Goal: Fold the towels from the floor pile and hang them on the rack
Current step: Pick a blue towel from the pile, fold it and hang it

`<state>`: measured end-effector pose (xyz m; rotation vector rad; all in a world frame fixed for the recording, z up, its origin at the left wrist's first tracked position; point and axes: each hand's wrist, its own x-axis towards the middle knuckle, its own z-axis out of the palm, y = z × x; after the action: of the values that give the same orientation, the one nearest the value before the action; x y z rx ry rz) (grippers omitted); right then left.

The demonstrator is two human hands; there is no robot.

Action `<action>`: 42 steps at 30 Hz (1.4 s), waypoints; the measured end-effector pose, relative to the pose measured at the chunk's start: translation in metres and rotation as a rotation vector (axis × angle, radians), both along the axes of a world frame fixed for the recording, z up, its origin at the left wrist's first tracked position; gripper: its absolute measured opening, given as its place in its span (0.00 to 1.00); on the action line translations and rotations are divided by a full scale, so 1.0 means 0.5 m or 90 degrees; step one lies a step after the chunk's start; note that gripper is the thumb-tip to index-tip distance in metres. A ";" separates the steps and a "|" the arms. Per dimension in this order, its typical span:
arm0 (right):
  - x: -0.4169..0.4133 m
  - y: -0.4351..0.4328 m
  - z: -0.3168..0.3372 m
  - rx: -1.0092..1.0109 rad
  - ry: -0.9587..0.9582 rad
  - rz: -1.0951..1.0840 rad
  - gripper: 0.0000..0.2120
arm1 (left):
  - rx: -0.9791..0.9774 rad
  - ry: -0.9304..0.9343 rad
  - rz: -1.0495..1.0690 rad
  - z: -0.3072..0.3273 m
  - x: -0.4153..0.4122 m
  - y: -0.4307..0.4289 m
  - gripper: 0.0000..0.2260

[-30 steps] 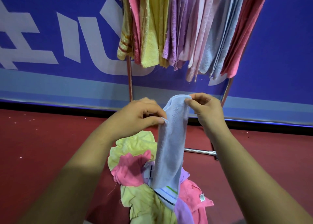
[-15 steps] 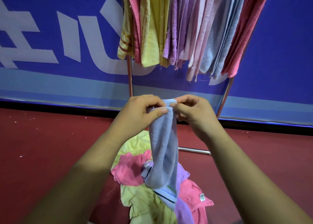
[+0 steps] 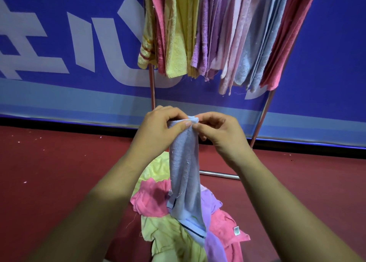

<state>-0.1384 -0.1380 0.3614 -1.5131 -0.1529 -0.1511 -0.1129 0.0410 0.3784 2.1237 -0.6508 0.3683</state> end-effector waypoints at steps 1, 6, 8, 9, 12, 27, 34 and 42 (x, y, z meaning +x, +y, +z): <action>0.000 -0.002 0.001 -0.001 -0.008 -0.008 0.05 | 0.018 -0.017 0.004 -0.003 0.003 0.002 0.04; 0.001 -0.020 0.019 0.022 -0.030 -0.037 0.06 | 0.097 0.090 -0.002 0.008 0.020 0.040 0.09; 0.000 -0.023 0.021 0.011 -0.036 -0.038 0.07 | 0.022 0.167 -0.074 0.016 0.020 0.046 0.06; 0.000 -0.023 0.021 0.016 -0.036 -0.035 0.08 | -0.019 0.176 -0.090 0.017 0.017 0.044 0.07; 0.002 -0.019 0.021 0.064 -0.021 -0.022 0.07 | -0.103 0.103 -0.058 0.020 0.012 0.028 0.07; -0.005 -0.001 0.028 0.120 0.058 0.077 0.08 | -0.310 0.118 -0.012 0.059 -0.016 -0.003 0.03; -0.006 0.003 0.018 0.106 0.044 0.043 0.06 | -0.350 0.143 0.054 0.054 -0.007 0.009 0.04; -0.013 0.009 0.062 0.184 -0.020 -0.020 0.04 | -0.130 0.358 -0.133 0.006 -0.010 0.027 0.20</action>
<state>-0.1450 -0.1337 0.3924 -1.2254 -0.1270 -0.2134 -0.1181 0.0546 0.3816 1.8215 -0.4719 -0.2640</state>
